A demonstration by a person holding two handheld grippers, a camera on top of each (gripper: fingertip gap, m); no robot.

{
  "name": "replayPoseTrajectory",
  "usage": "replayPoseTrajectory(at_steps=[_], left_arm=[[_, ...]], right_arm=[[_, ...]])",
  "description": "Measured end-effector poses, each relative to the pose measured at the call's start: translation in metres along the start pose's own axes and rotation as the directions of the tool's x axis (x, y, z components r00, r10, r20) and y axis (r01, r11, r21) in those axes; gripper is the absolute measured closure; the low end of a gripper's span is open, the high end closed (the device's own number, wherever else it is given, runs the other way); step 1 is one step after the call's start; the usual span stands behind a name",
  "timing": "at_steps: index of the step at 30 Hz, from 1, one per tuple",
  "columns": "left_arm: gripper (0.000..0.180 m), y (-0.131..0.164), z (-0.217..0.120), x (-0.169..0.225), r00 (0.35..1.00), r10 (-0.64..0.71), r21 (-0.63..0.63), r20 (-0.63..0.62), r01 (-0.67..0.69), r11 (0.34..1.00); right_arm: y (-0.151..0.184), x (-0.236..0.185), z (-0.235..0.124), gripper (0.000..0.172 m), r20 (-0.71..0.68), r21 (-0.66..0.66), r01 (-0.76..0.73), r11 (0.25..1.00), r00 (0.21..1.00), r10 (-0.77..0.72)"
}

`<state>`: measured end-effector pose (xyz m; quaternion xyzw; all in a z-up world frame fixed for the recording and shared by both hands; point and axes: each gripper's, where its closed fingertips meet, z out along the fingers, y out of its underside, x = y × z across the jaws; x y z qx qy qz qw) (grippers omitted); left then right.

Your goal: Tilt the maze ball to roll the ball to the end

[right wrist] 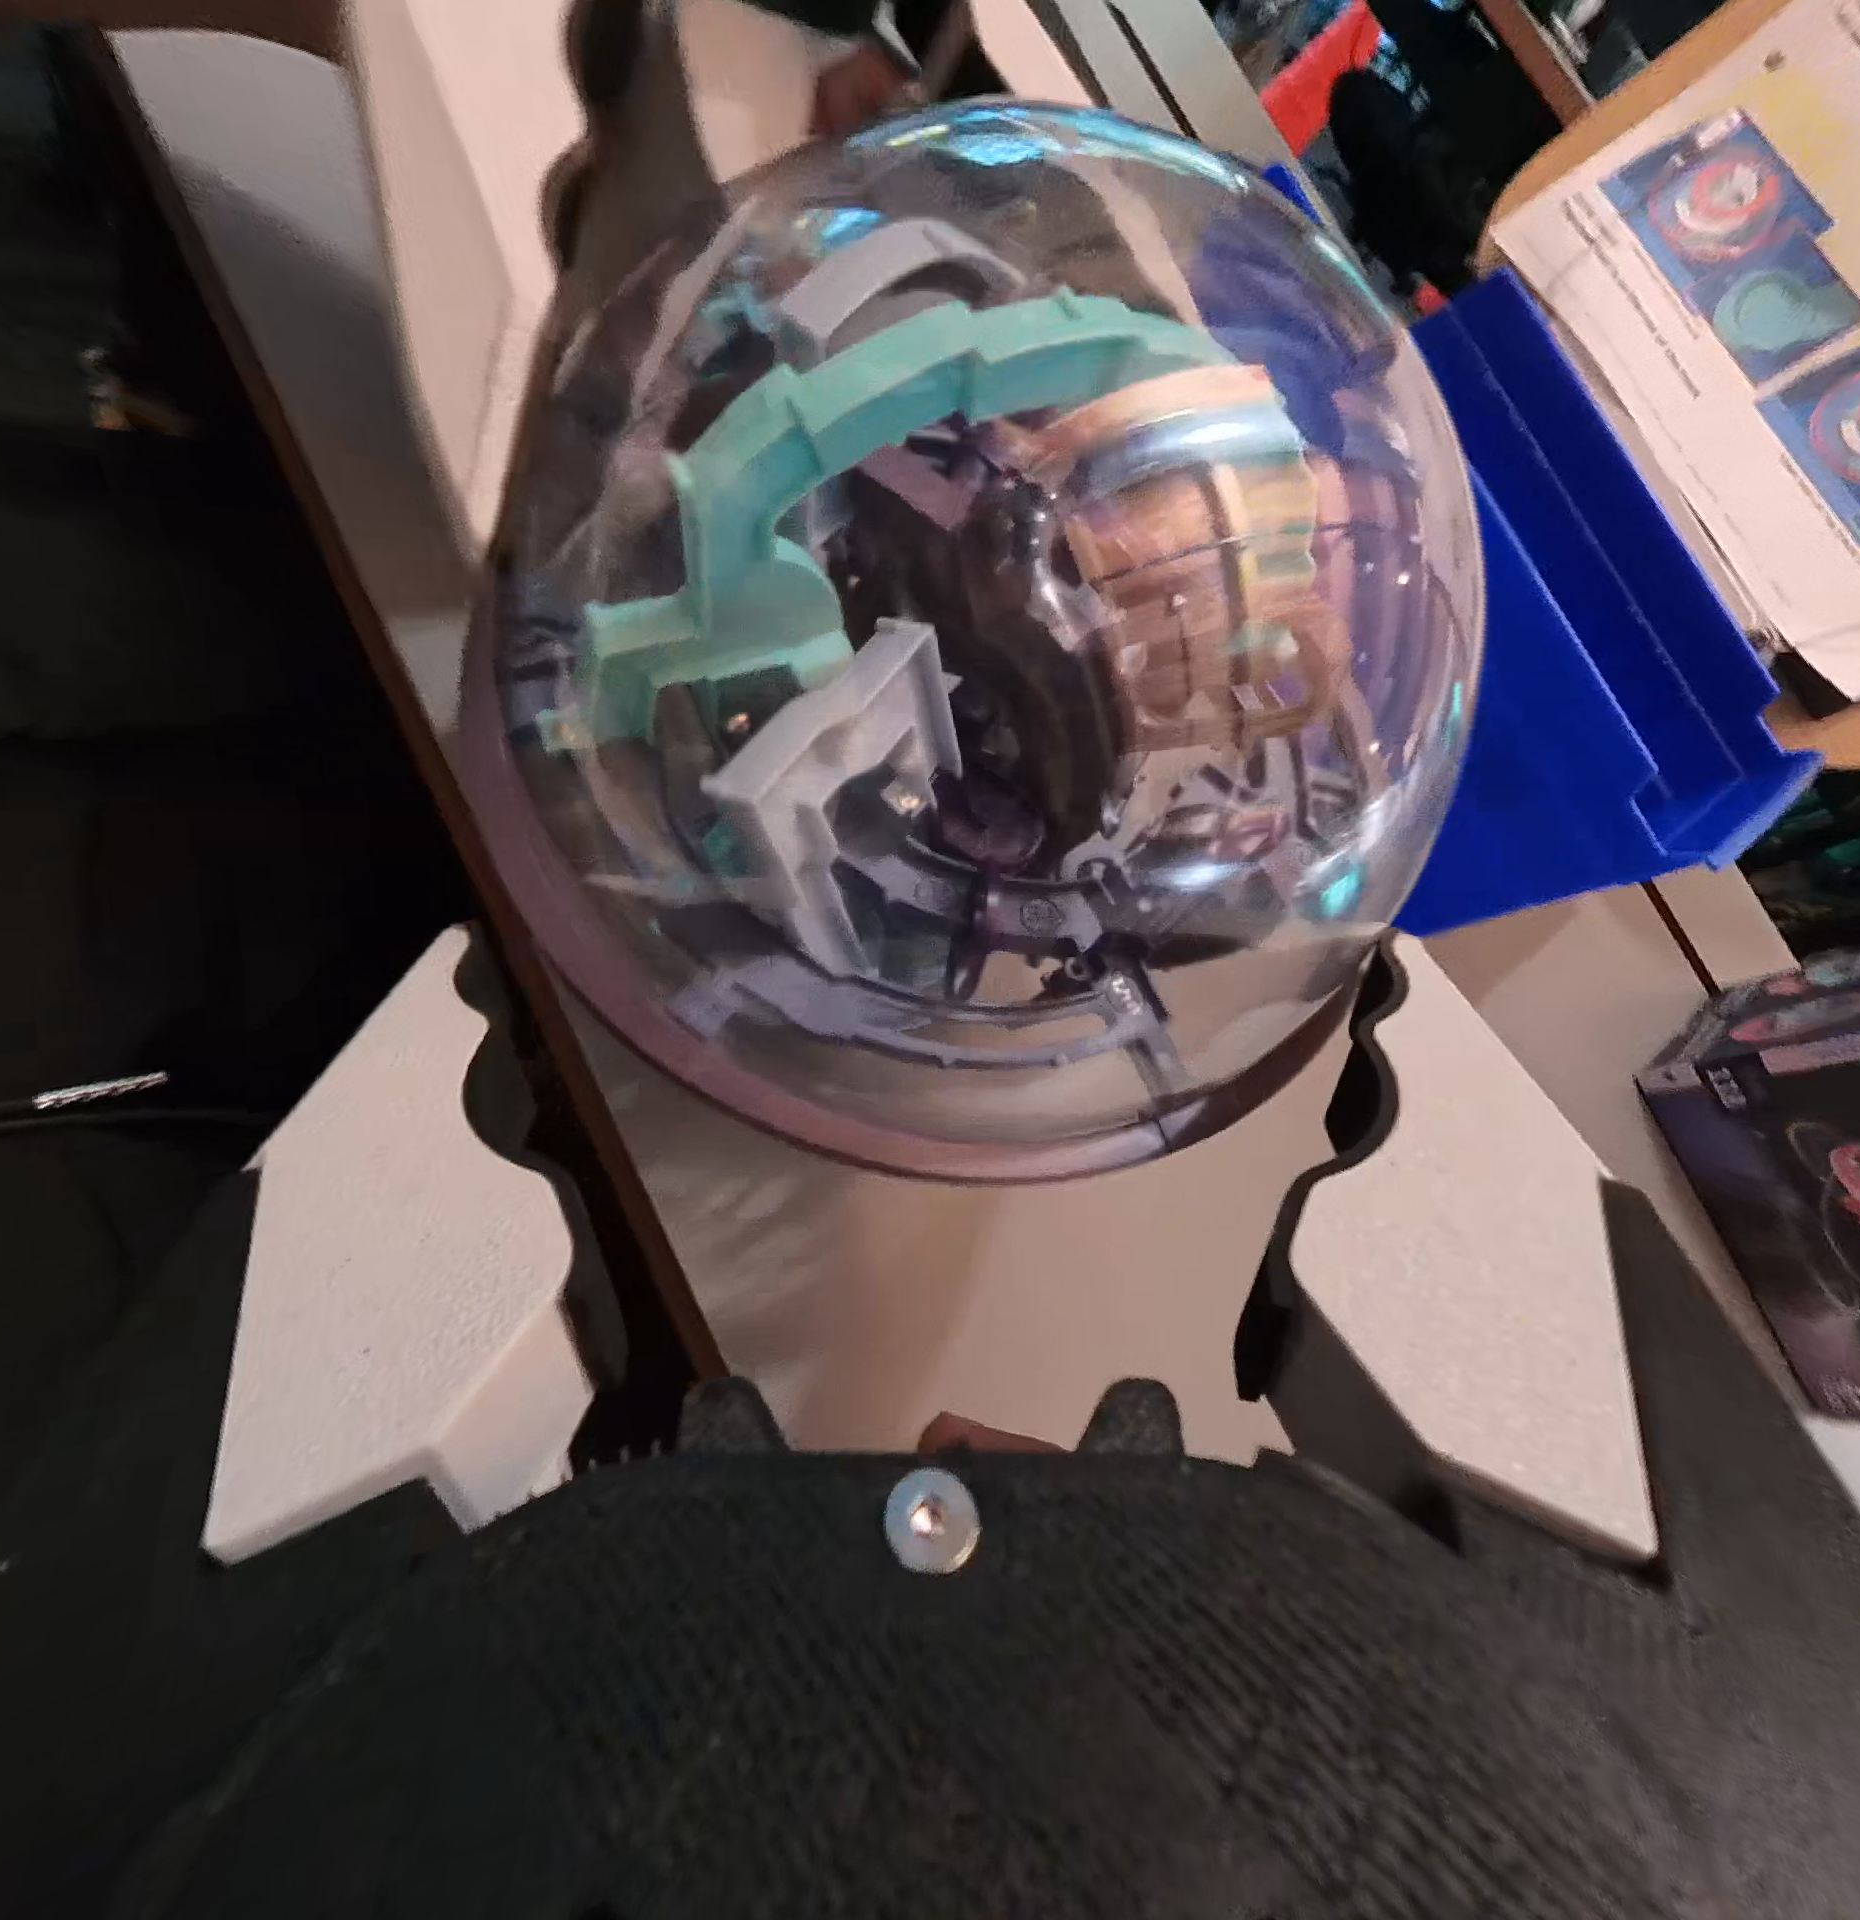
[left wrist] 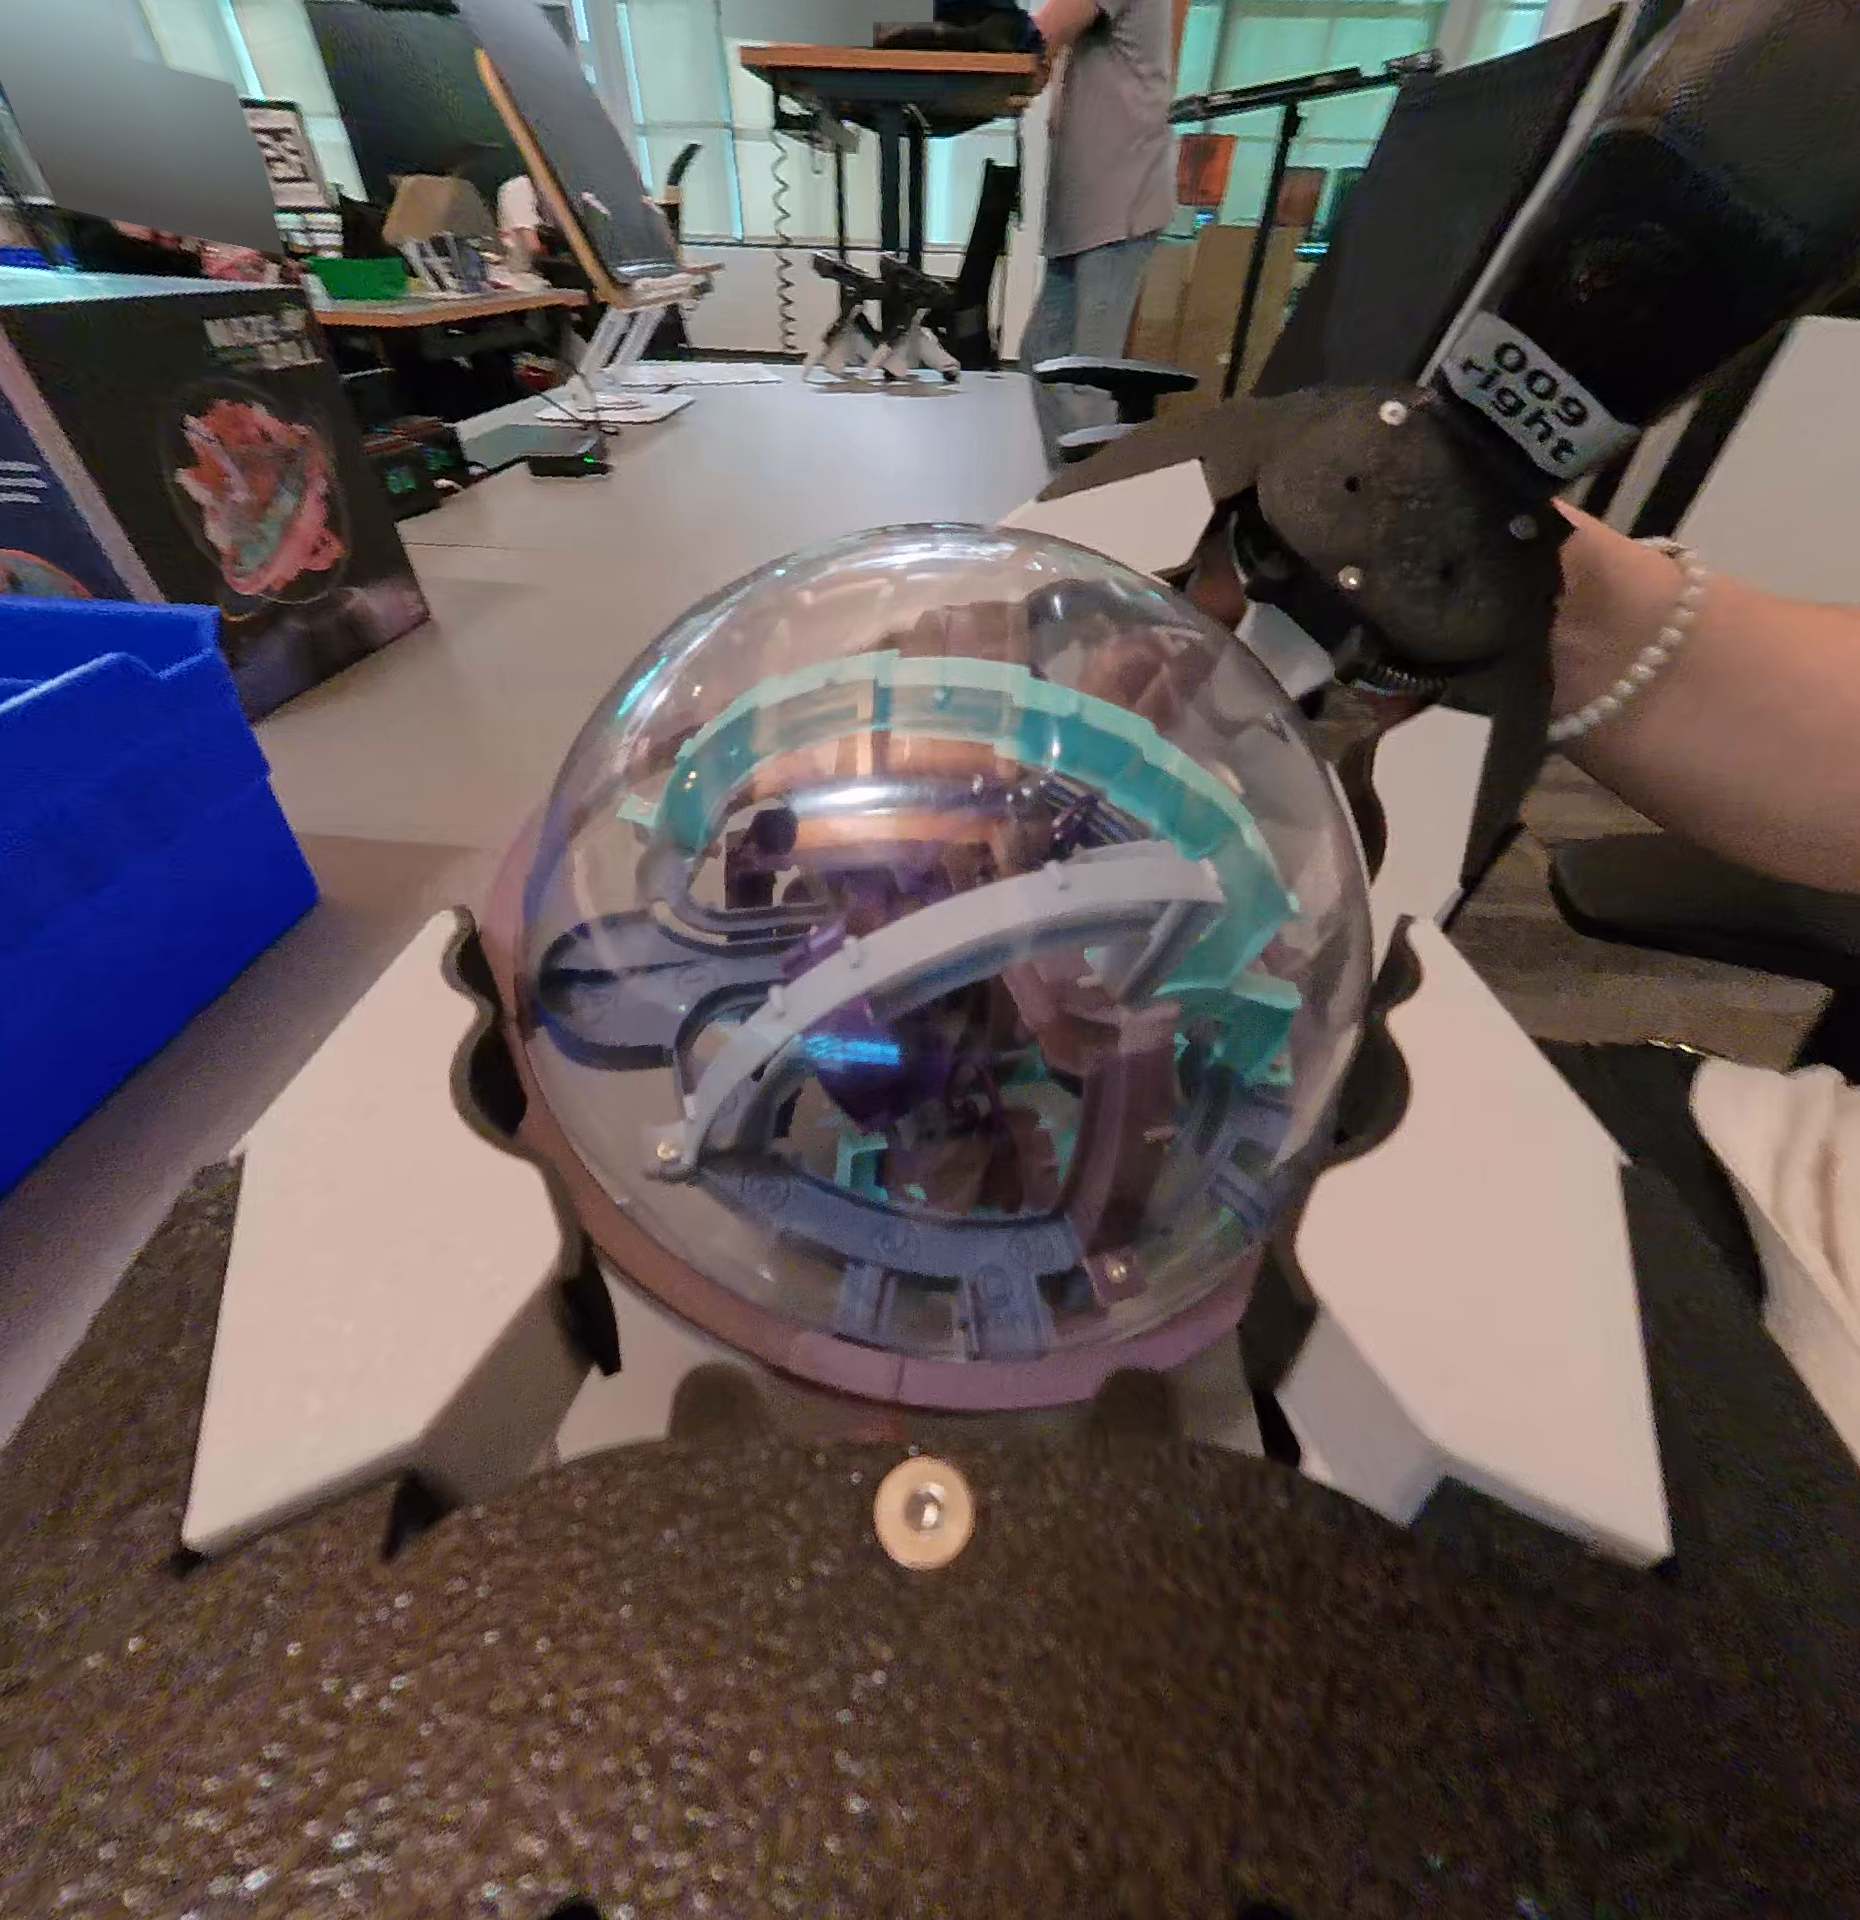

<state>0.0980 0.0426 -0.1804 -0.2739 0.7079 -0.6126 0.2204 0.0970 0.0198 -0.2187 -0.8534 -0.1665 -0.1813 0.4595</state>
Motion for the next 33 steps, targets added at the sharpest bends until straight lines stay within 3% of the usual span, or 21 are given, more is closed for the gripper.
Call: replayPoseTrajectory(at_steps=[6,9,13,20,26,28,33], left_arm=[[0.025,0.007,-0.016,0.002,0.994,-0.034,-0.008,-0.102,0.033,0.999],[0.026,0.006,-0.016,0.004,0.986,-0.098,0.015,-0.136,0.101,0.995],[0.024,0.005,-0.020,0.000,0.981,-0.125,0.041,-0.146,0.132,0.990],[0.023,-0.004,-0.021,-0.008,0.979,-0.165,0.092,-0.118,0.176,0.980],[0.023,0.000,-0.030,-0.024,0.987,-0.163,0.027,-0.014,0.163,0.986],[0.023,0.008,-0.033,-0.027,0.977,-0.214,-0.037,0.007,0.214,0.976],[0.025,0.025,-0.031,-0.014,0.928,-0.366,-0.156,-0.064,0.353,0.923]], right_arm=[[-0.016,-0.006,0.002,0.016,0.103,0.078,0.099,0.992,0.989,-0.106],[-0.023,-0.001,0.017,0.014,0.078,0.119,0.100,0.988,0.991,-0.109],[-0.034,-0.004,0.021,0.014,0.055,0.199,0.045,0.979,0.997,-0.057],[-0.028,-0.004,0.029,0.015,-0.032,0.220,-0.069,0.973,0.996,0.077],[-0.022,0.002,0.028,0.019,-0.108,0.197,-0.085,0.977,0.988,0.108],[-0.022,0.003,0.028,0.021,-0.120,0.199,-0.097,0.975,0.985,0.123],[-0.022,-0.003,0.033,0.021,-0.108,0.157,-0.101,0.982,0.987,0.119]])
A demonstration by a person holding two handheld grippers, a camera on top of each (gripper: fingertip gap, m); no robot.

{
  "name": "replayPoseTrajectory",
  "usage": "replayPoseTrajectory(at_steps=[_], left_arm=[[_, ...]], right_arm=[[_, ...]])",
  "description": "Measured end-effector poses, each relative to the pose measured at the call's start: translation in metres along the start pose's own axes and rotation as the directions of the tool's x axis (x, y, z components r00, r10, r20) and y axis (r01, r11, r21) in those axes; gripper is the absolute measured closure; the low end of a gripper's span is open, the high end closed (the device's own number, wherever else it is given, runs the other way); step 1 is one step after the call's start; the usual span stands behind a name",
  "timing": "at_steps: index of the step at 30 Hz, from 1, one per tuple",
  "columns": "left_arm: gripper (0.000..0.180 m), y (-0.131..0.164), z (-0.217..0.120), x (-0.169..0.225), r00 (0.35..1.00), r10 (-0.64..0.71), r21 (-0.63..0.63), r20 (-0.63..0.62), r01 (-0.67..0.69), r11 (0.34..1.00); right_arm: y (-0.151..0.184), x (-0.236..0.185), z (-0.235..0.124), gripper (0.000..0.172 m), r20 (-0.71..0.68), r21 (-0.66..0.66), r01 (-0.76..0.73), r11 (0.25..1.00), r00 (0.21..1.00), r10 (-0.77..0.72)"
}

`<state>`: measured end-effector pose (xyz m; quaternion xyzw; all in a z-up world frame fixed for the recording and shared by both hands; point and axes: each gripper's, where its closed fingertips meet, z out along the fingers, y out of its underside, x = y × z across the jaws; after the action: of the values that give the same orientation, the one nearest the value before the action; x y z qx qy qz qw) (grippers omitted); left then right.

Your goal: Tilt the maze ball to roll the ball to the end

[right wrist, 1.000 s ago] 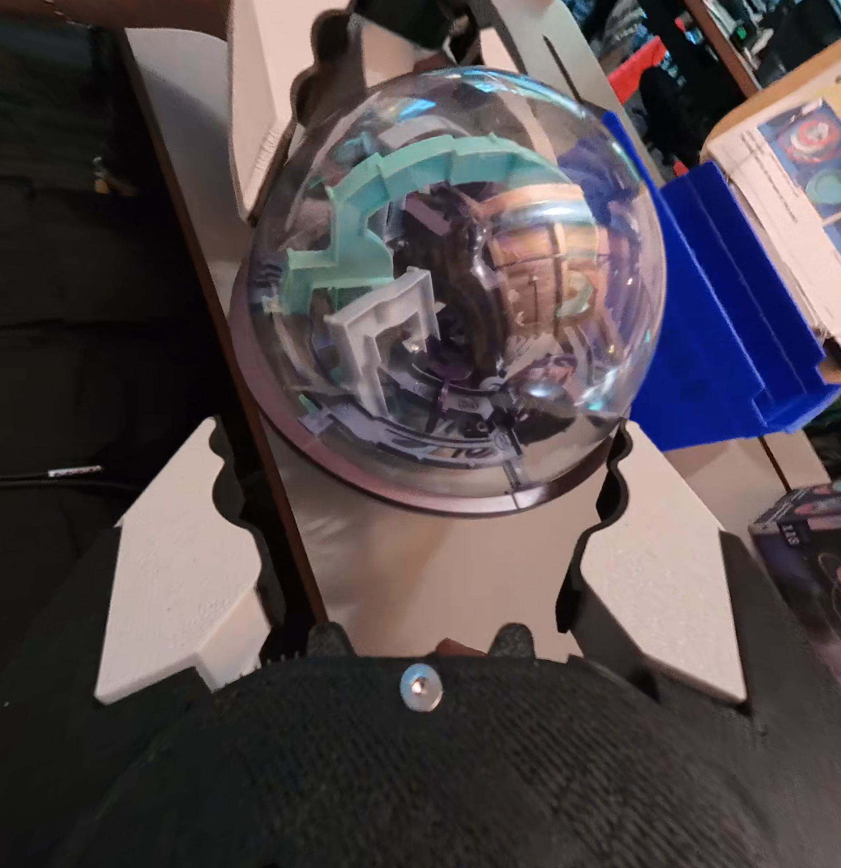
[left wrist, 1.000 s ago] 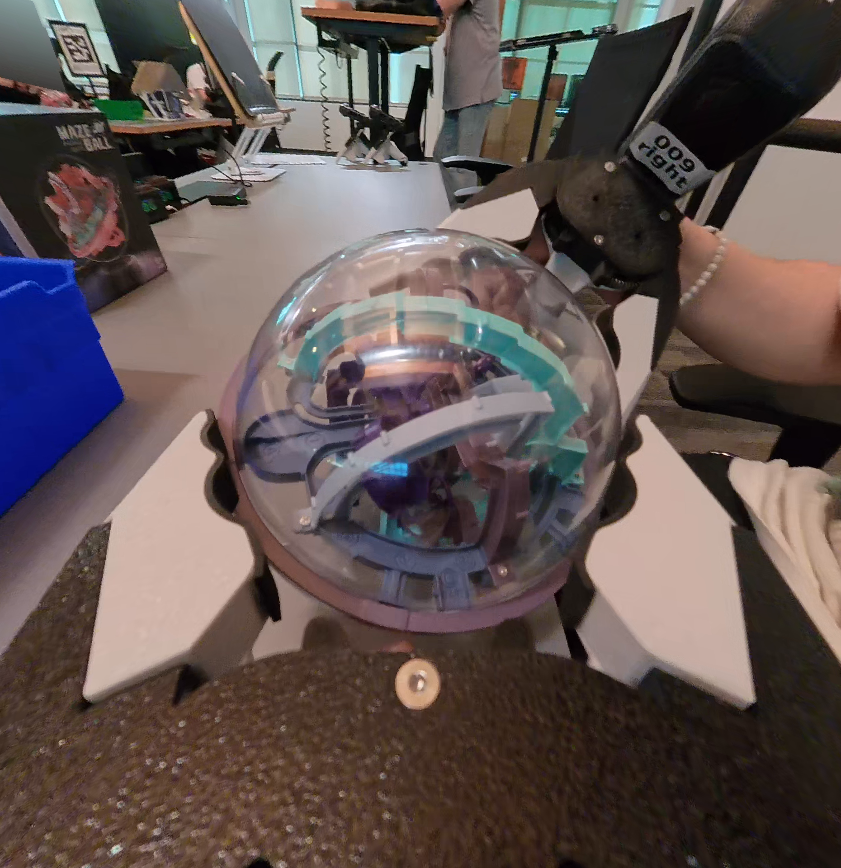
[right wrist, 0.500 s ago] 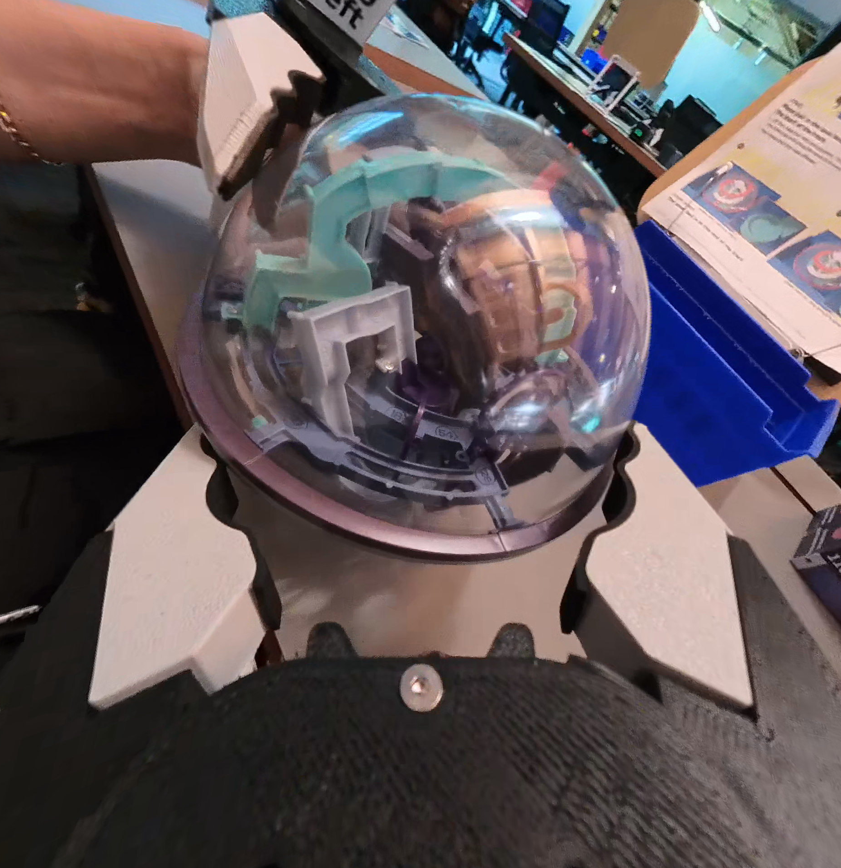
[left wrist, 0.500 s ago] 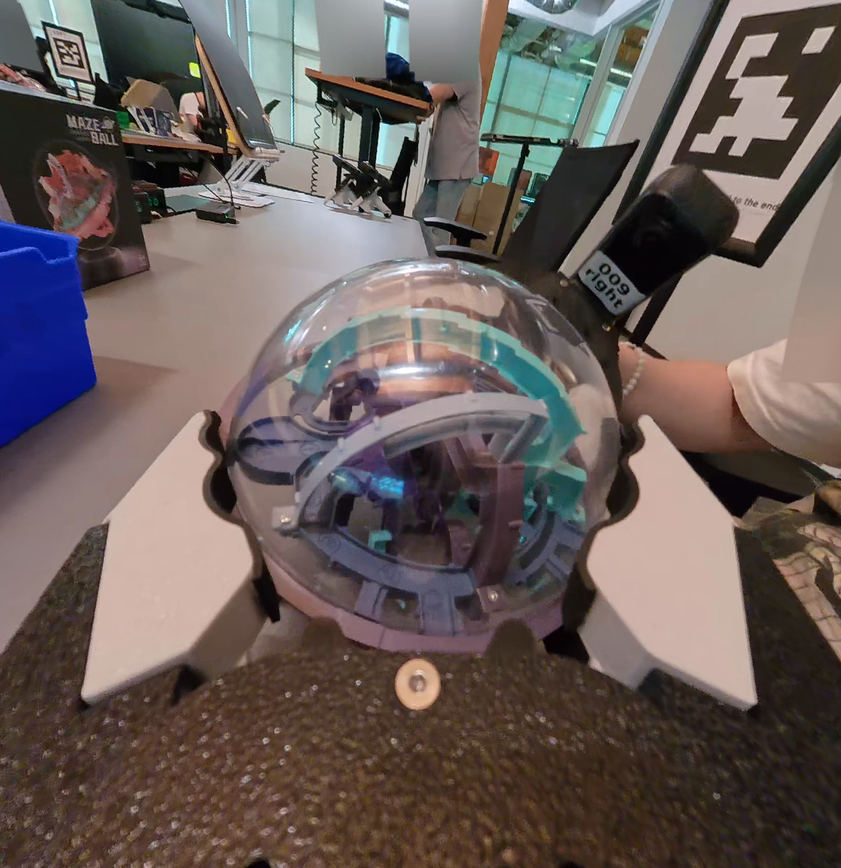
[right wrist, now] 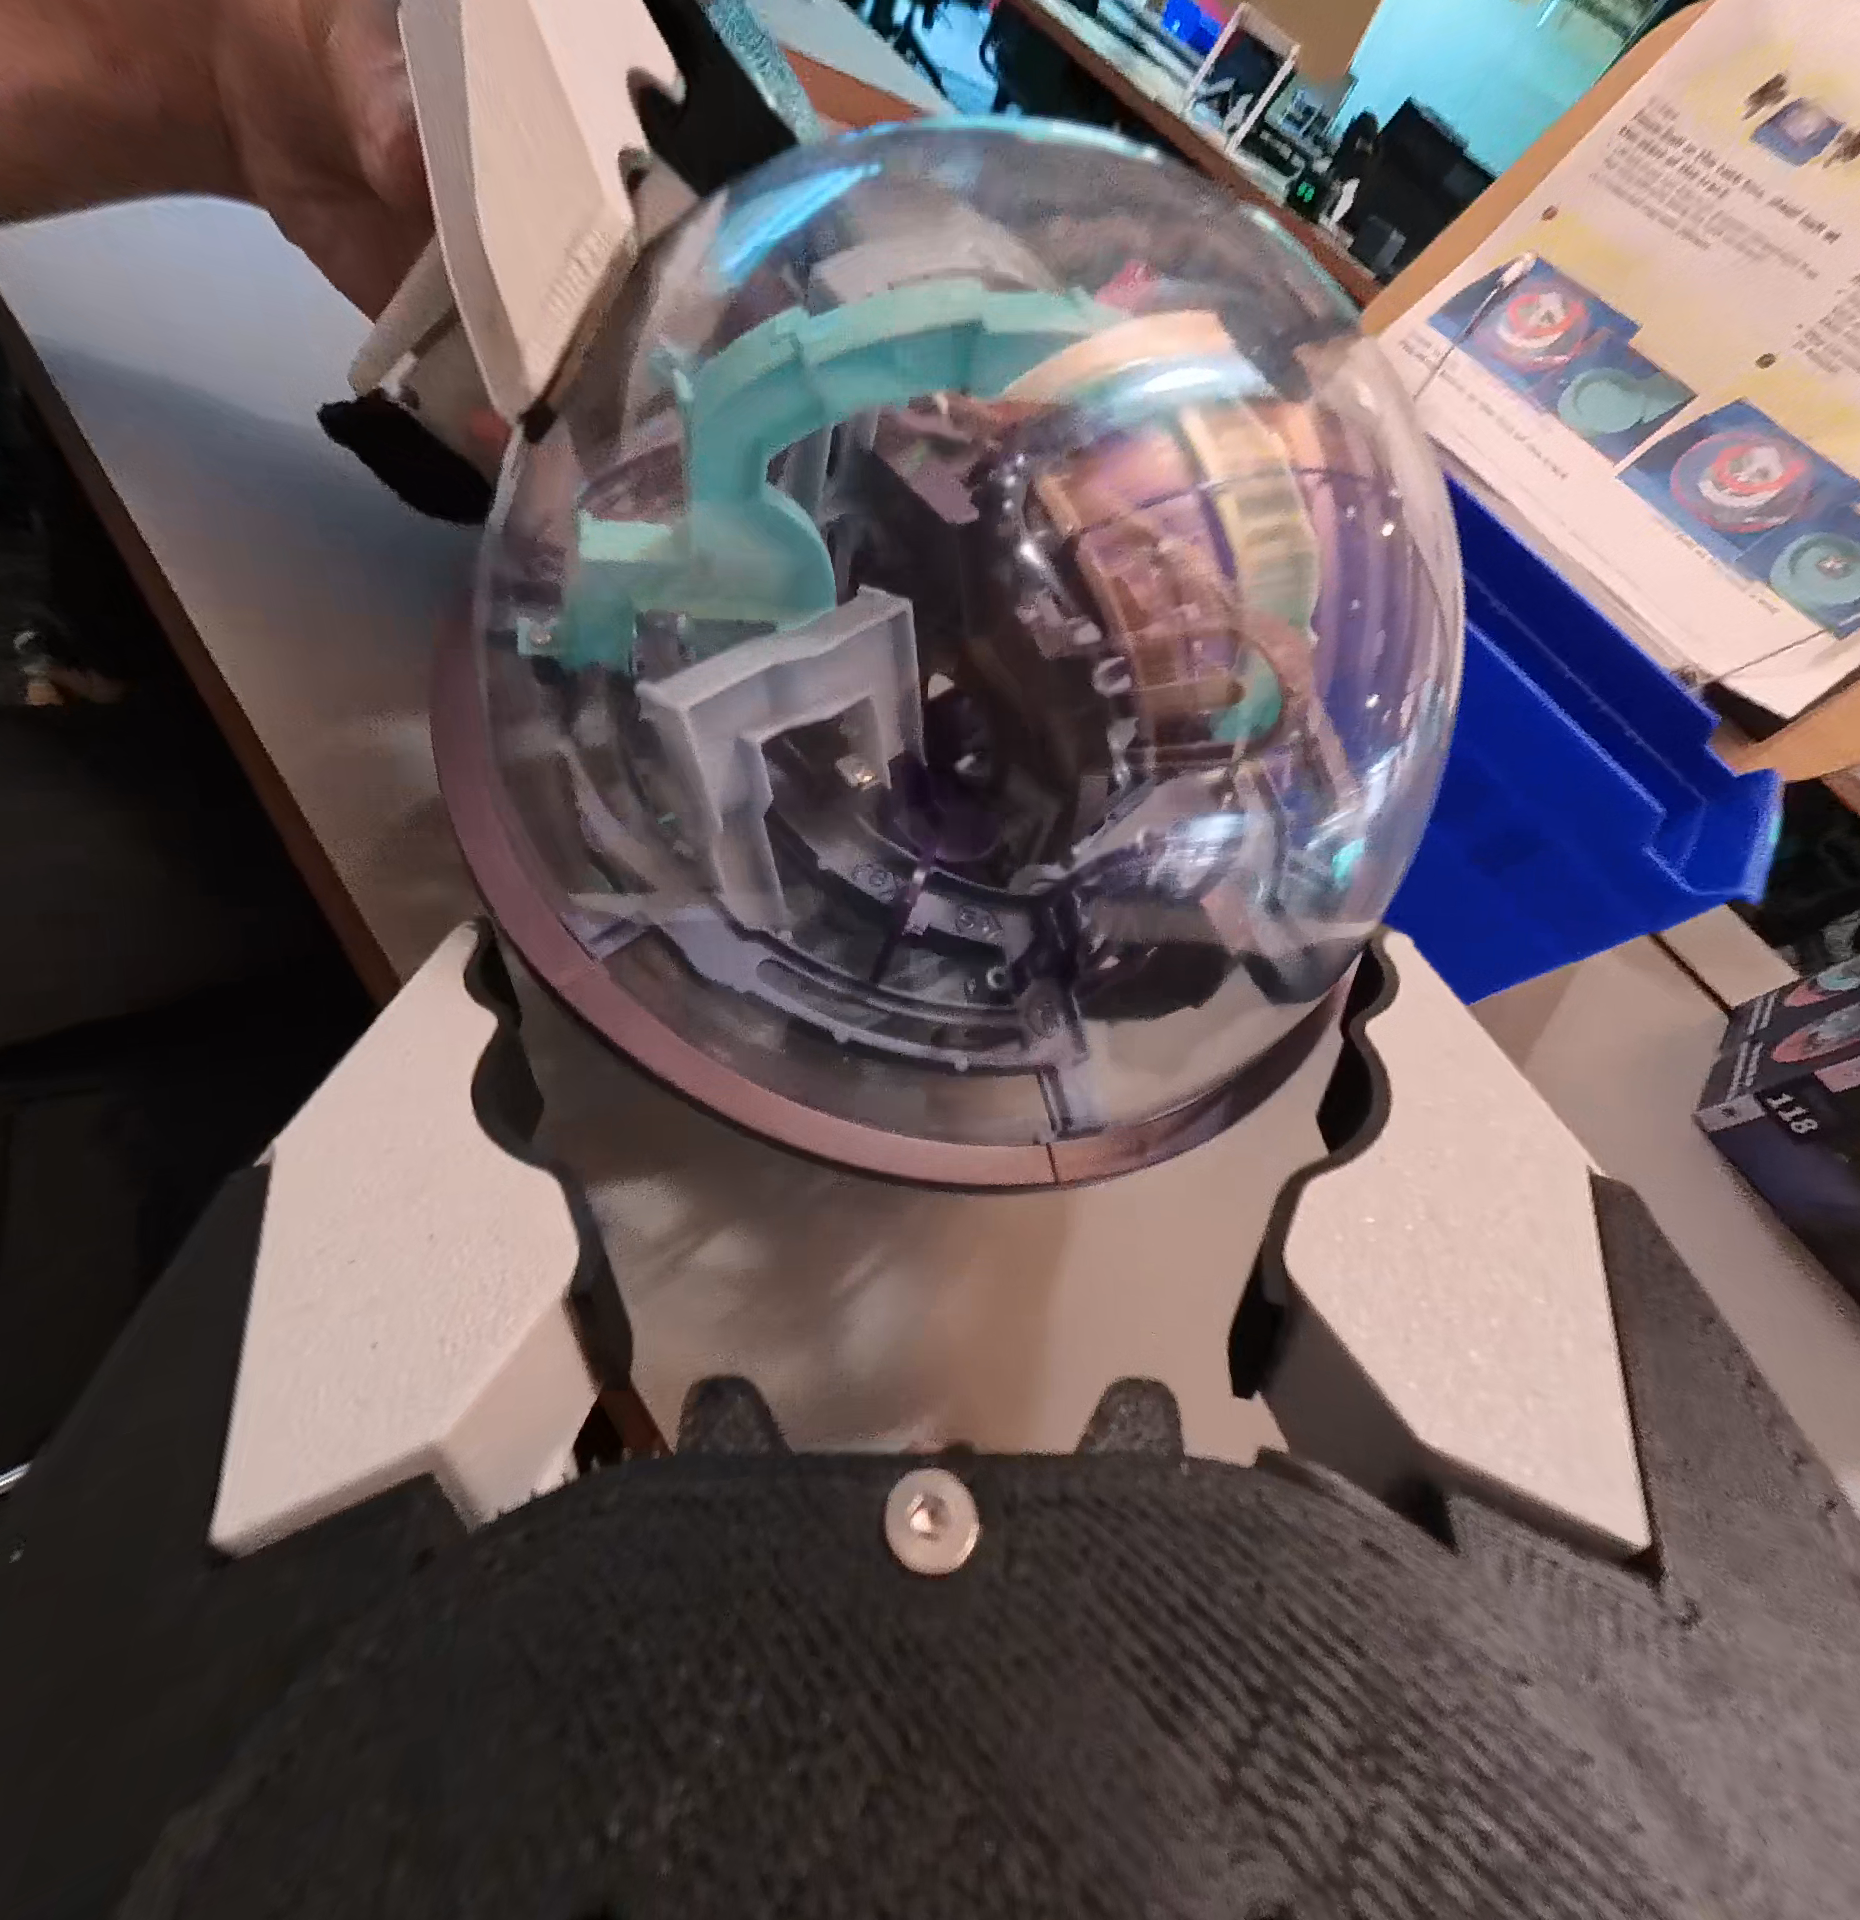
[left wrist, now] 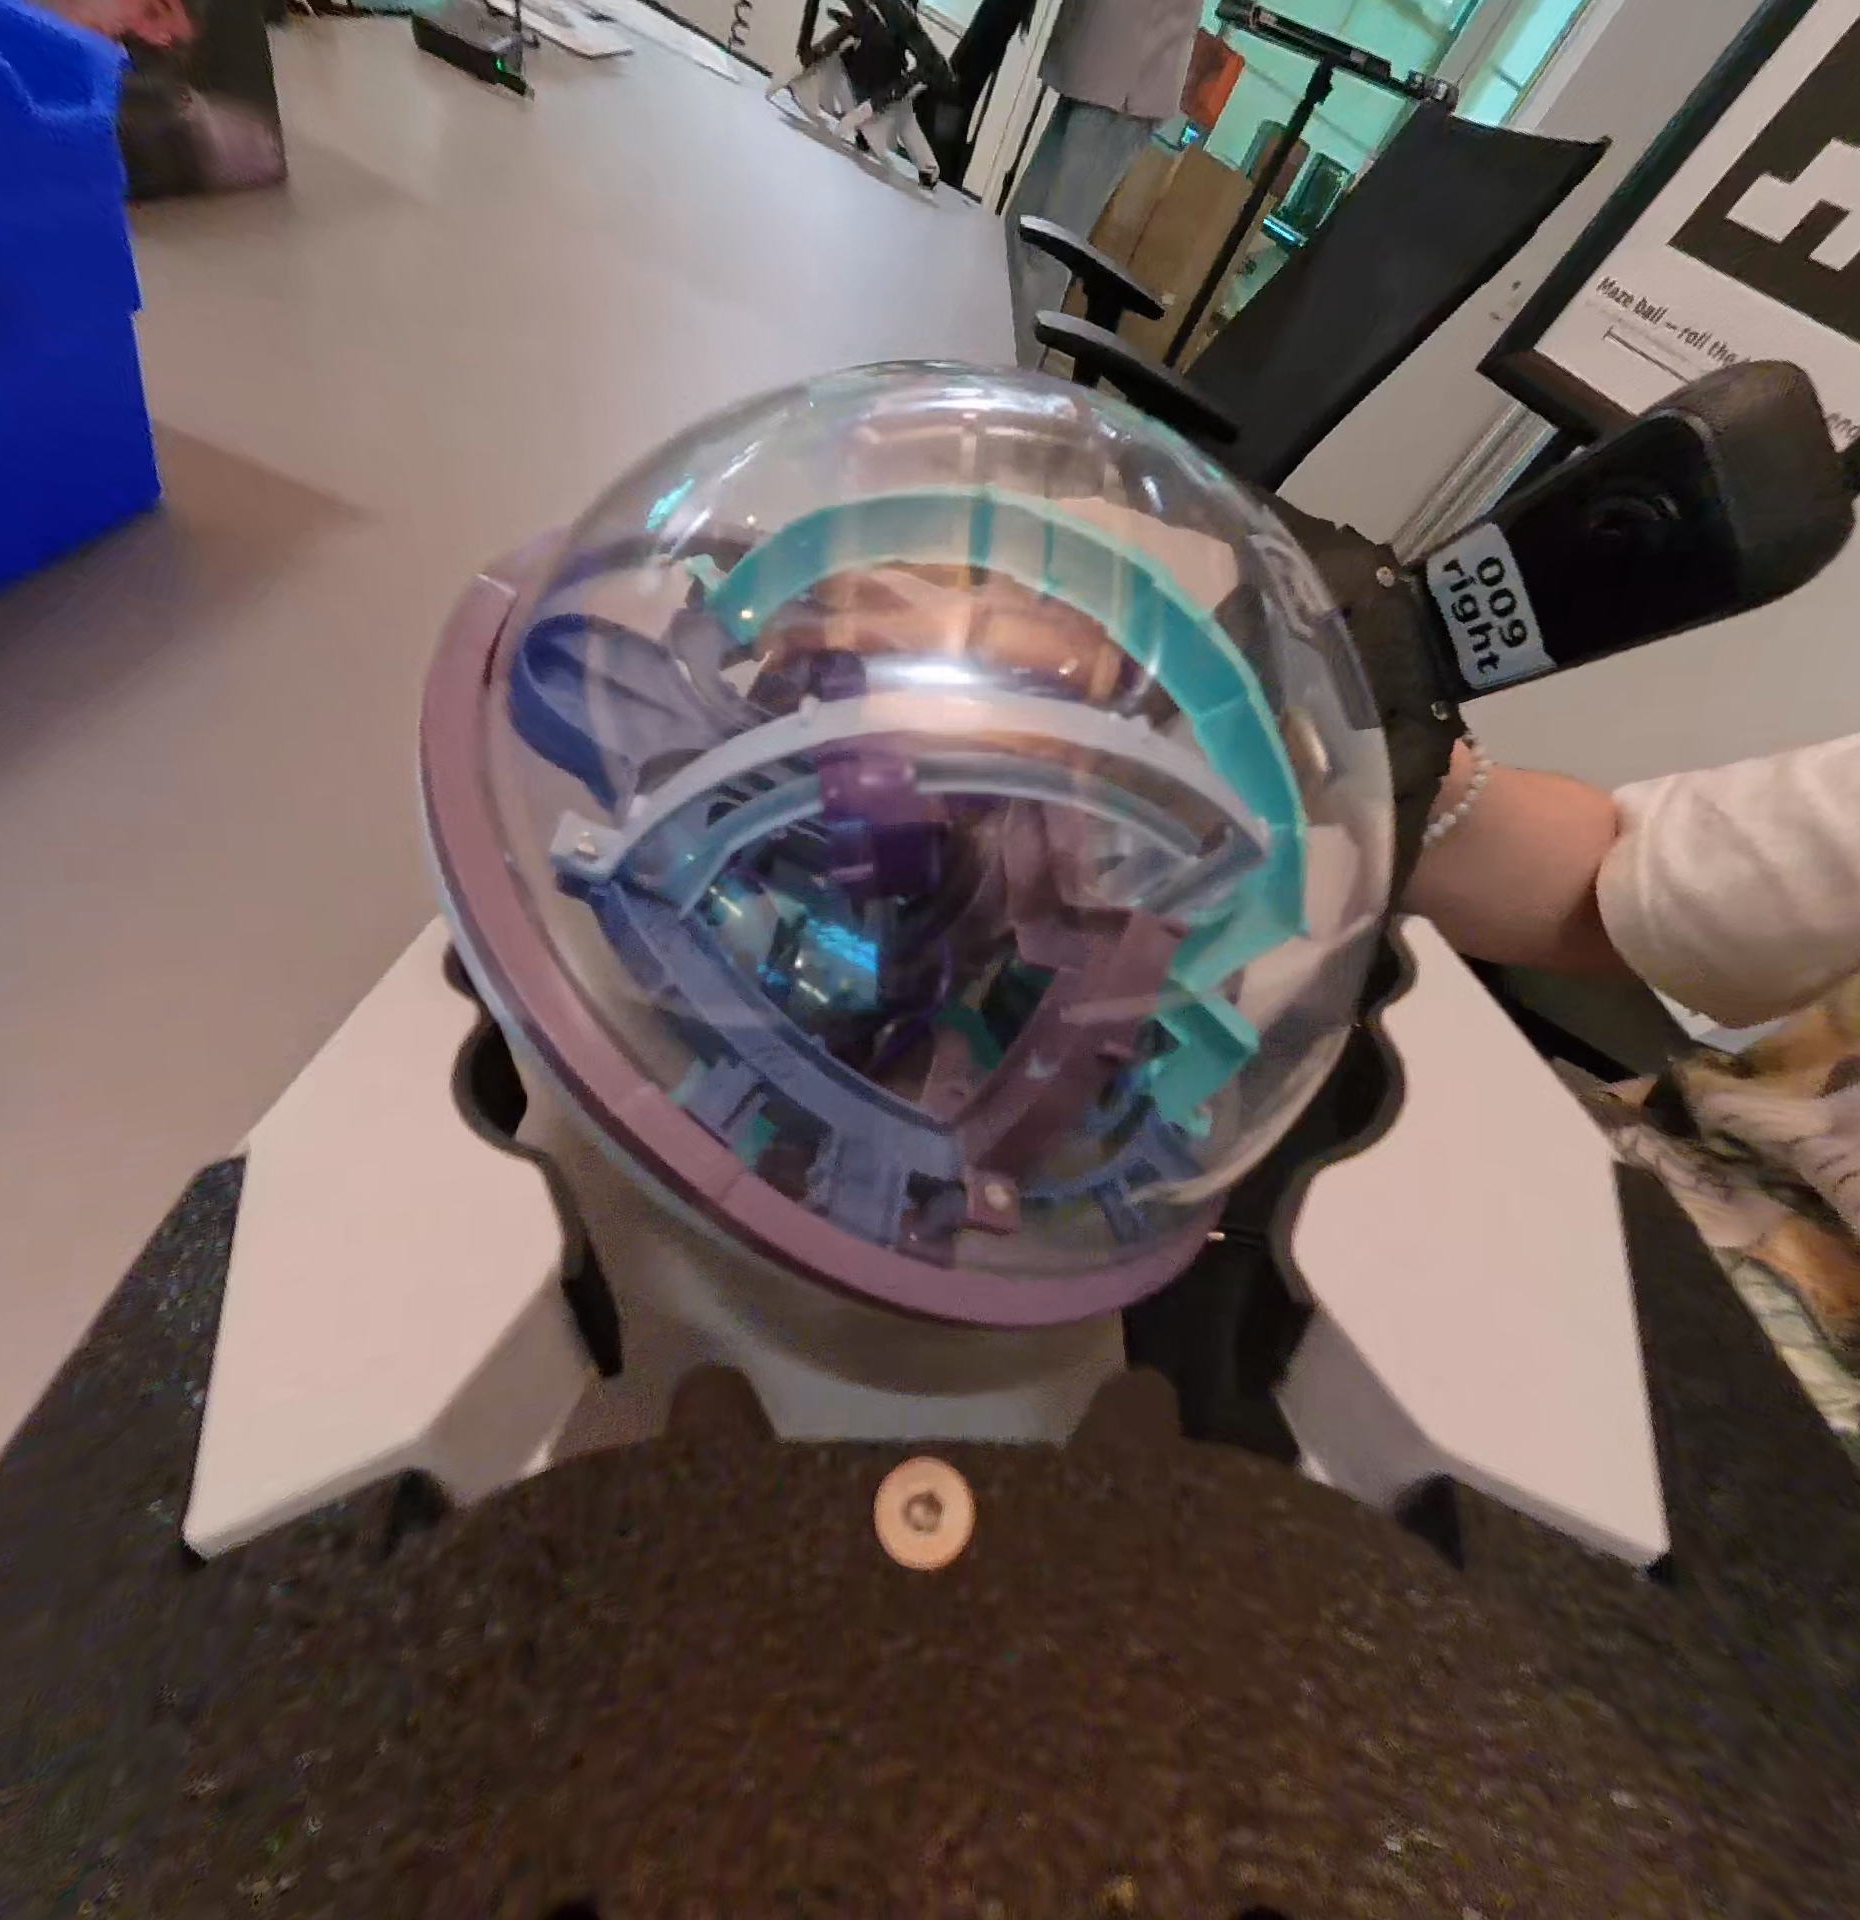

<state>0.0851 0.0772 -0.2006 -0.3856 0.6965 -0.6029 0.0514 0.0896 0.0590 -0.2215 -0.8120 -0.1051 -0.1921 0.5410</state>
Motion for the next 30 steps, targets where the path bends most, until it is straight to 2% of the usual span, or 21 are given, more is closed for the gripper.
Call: replayPoseTrajectory(at_steps=[2,6,13,19,23,26,30], left_arm=[[0.024,-0.002,-0.001,-0.001,1.000,-0.031,0.010,-0.001,0.031,0.999],[0.024,-0.011,-0.010,-0.005,0.999,-0.047,0.065,-0.009,0.048,0.997],[0.024,-0.010,-0.018,-0.010,0.996,-0.079,0.081,-0.042,0.083,0.993],[0.024,-0.013,-0.017,-0.013,0.992,-0.114,0.105,-0.055,0.119,0.987],[0.024,-0.016,-0.017,-0.013,0.993,-0.107,0.123,-0.052,0.113,0.986],[0.025,-0.016,-0.016,-0.015,0.993,-0.114,0.119,-0.039,0.118,0.986],[0.024,-0.016,-0.013,-0.016,0.992,-0.119,0.117,-0.032,0.122,0.986]], right_arm=[[0.004,-0.004,0.001,0.018,0.027,-0.044,-0.014,0.999,1.000,0.015],[0.010,-0.014,-0.001,0.026,0.104,-0.082,-0.023,0.996,0.994,0.031],[0.008,-0.013,0.007,0.026,0.085,-0.091,0.033,0.995,0.996,-0.026],[0.010,-0.012,0.008,0.026,0.094,-0.096,0.029,0.995,0.995,-0.020],[0.017,-0.013,0.003,0.027,0.135,-0.131,0.099,0.986,0.988,-0.081],[0.008,-0.007,-0.003,0.028,0.149,-0.071,0.176,0.982,0.975,-0.164],[-0.014,0.000,-0.004,0.026,0.159,0.054,0.169,0.984,0.971,-0.176]])
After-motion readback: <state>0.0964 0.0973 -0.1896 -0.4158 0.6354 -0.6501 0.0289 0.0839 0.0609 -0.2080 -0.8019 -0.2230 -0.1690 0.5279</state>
